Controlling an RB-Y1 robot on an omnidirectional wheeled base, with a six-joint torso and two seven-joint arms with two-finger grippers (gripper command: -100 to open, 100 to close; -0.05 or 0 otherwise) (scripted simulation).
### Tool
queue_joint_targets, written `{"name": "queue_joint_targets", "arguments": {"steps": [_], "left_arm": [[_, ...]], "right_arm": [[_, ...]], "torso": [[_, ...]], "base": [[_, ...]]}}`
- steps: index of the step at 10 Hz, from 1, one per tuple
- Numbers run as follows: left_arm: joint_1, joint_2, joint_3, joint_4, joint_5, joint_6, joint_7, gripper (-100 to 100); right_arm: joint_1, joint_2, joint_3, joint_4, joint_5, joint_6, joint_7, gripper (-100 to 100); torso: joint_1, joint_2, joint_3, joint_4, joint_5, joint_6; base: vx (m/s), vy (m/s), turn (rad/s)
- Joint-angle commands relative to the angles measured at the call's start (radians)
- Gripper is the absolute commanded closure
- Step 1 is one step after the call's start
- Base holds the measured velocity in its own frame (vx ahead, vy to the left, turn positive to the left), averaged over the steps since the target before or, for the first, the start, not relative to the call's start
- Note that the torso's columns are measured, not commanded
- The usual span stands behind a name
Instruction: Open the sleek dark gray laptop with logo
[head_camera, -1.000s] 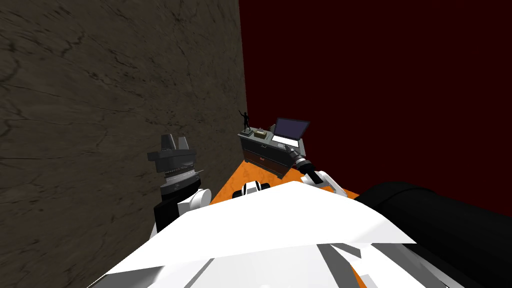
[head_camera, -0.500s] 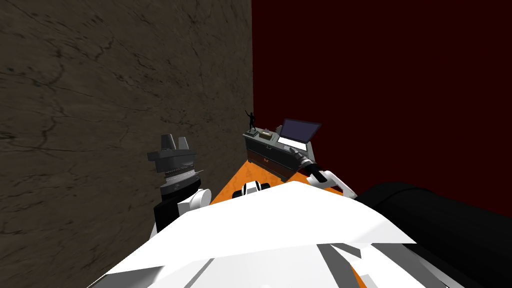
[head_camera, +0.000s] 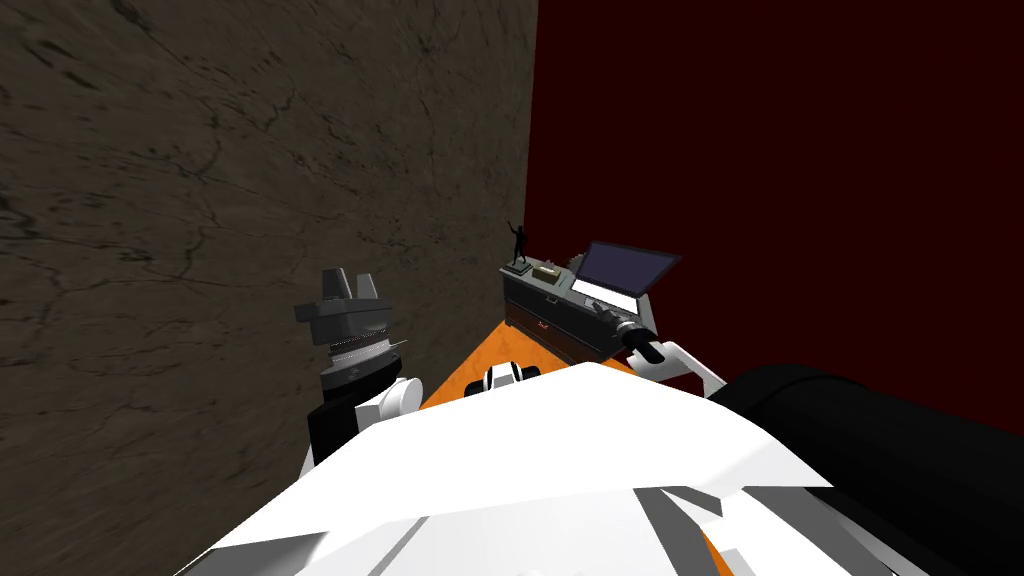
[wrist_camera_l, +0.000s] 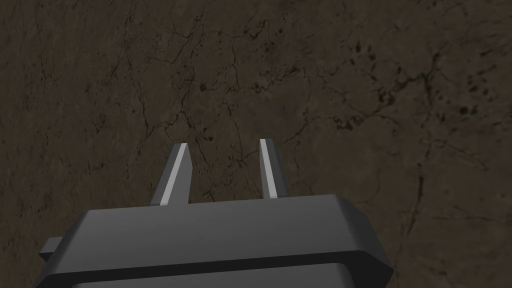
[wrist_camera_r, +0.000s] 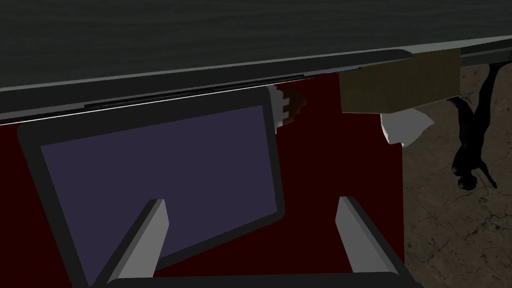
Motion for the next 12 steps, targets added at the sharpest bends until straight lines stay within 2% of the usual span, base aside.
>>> {"name": "queue_joint_targets", "arguments": {"steps": [1,2,3,4,5,6,8,9,10,11,12], "left_arm": [[0.000,0.000,0.000,0.000,0.000,0.000,0.000,0],[0.000,0.000,0.000,0.000,0.000,0.000,0.000,0],[0.000,0.000,0.000,0.000,0.000,0.000,0.000,0],[0.000,0.000,0.000,0.000,0.000,0.000,0.000,0],[0.000,0.000,0.000,0.000,0.000,0.000,0.000,0],[0.000,0.000,0.000,0.000,0.000,0.000,0.000,0],[0.000,0.000,0.000,0.000,0.000,0.000,0.000,0],[0.000,0.000,0.000,0.000,0.000,0.000,0.000,0],[0.000,0.000,0.000,0.000,0.000,0.000,0.000,0],[0.000,0.000,0.000,0.000,0.000,0.000,0.000,0],[0.000,0.000,0.000,0.000,0.000,0.000,0.000,0]], "right_arm": [[0.002,-0.035,-0.015,0.025,0.012,0.070,0.031,-100],[0.002,-0.035,-0.015,0.025,0.012,0.079,0.031,-100],[0.011,-0.065,-0.035,0.052,0.021,0.123,0.054,-100],[0.011,-0.065,-0.035,0.052,0.021,0.123,0.054,-100],[0.020,-0.095,-0.053,0.079,0.030,0.160,0.077,-100],[0.020,-0.095,-0.053,0.079,0.030,0.166,0.077,-100],[0.037,-0.155,-0.090,0.135,0.047,0.245,0.120,-100],[0.037,-0.155,-0.090,0.135,0.047,0.252,0.120,-100],[0.046,-0.184,-0.108,0.162,0.055,0.286,0.142,-100],[0.046,-0.184,-0.108,0.162,0.055,0.293,0.142,-100],[0.054,-0.214,-0.126,0.189,0.063,0.331,0.162,-100]], "torso": [[0.000,0.002,0.001,0.001,0.000,0.000],[0.000,0.001,0.001,0.000,0.000,-0.002],[0.000,0.001,0.001,0.000,0.000,0.000],[0.000,0.000,0.000,0.000,0.000,-0.001],[0.000,0.000,0.000,0.000,0.000,0.000],[0.001,0.000,0.000,0.000,0.000,-0.001],[0.001,0.000,0.000,0.000,0.000,-0.001],[0.001,-0.001,-0.001,0.000,0.000,-0.001],[0.000,0.000,0.000,0.000,0.000,0.000],[0.000,0.001,0.001,0.000,0.000,-0.001],[0.000,0.002,0.001,0.001,0.000,0.000]], "base": [[0.030,0.016,0.275],[0.037,0.008,0.124],[0.050,0.013,0.204],[0.044,0.013,0.118],[0.046,0.018,0.234],[0.044,0.010,0.109],[0.068,0.023,0.257],[0.065,0.012,0.126],[0.053,0.011,0.216],[0.039,0.000,0.115],[0.044,0.008,0.201]]}}
